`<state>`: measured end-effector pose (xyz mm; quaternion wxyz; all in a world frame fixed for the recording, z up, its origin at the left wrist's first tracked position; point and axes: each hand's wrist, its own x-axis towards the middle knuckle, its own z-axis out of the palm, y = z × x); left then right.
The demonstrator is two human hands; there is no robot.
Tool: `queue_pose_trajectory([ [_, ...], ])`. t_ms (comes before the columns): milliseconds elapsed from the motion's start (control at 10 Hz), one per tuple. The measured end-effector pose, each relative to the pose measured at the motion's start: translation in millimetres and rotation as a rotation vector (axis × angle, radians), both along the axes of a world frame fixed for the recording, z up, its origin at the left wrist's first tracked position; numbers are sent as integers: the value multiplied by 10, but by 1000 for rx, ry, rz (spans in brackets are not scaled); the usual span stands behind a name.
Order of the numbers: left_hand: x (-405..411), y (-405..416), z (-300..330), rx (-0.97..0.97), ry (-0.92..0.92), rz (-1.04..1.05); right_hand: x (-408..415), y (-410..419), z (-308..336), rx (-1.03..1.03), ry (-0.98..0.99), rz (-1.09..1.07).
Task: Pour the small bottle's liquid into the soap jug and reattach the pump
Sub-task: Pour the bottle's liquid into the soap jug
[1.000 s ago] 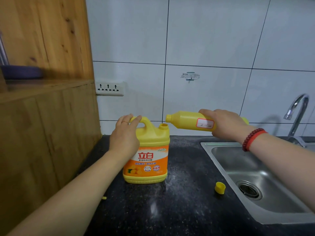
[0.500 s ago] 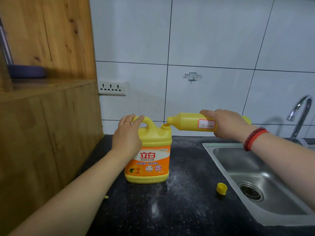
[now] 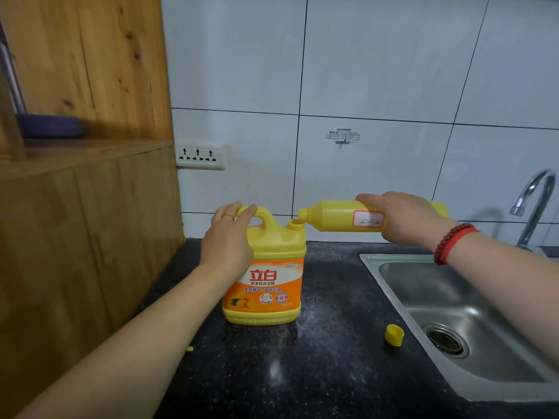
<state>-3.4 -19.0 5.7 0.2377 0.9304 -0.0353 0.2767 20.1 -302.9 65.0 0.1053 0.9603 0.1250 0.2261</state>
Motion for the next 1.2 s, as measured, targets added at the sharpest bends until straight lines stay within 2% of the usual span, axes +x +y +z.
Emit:
queue_pose_trajectory([
  [1200,19,13,-6,12,-17,-1,-4,50,93,-50,-29,2],
])
